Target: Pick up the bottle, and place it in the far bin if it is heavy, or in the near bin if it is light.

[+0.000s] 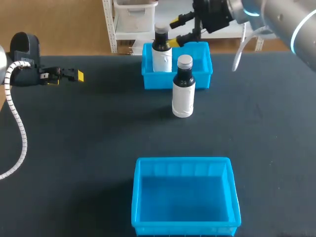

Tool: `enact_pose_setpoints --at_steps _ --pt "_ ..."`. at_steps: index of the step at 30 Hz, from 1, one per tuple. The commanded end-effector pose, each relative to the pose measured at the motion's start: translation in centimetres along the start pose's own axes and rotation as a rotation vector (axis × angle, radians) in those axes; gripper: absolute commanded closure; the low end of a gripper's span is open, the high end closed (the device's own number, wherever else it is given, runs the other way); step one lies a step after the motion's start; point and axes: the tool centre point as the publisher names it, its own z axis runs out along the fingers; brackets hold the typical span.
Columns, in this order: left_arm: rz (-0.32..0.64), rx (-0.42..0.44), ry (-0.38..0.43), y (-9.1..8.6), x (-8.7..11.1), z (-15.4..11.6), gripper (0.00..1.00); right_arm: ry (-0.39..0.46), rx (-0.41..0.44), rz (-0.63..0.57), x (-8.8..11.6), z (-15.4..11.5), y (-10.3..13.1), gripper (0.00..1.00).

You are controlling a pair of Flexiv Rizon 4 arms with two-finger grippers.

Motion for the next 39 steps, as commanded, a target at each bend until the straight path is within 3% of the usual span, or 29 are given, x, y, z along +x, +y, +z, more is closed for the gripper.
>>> enact_pose_setpoints --at_steps 1,10,17,27,39 --pt "0.0 0.0 0.0 0.0 0.0 0.0 0.0 -0.003 -0.1 0.006 0.6 -2.7 0.2 0.0" --pt "0.0 0.0 0.0 0.0 0.0 0.0 0.0 0.013 -0.007 0.008 2.0 -7.8 3.2 0.0" --pt "0.0 0.0 0.0 0.0 0.0 0.0 0.0 0.0 0.053 0.01 2.4 -10.2 6.2 0.0" --pt "0.0 0.0 0.0 0.0 0.0 0.0 0.0 -0.026 0.115 0.028 3.1 -11.2 11.4 0.0" --pt "0.0 0.0 0.0 0.0 0.0 0.0 0.0 -0.055 0.185 0.062 4.3 -10.1 16.2 0.0"
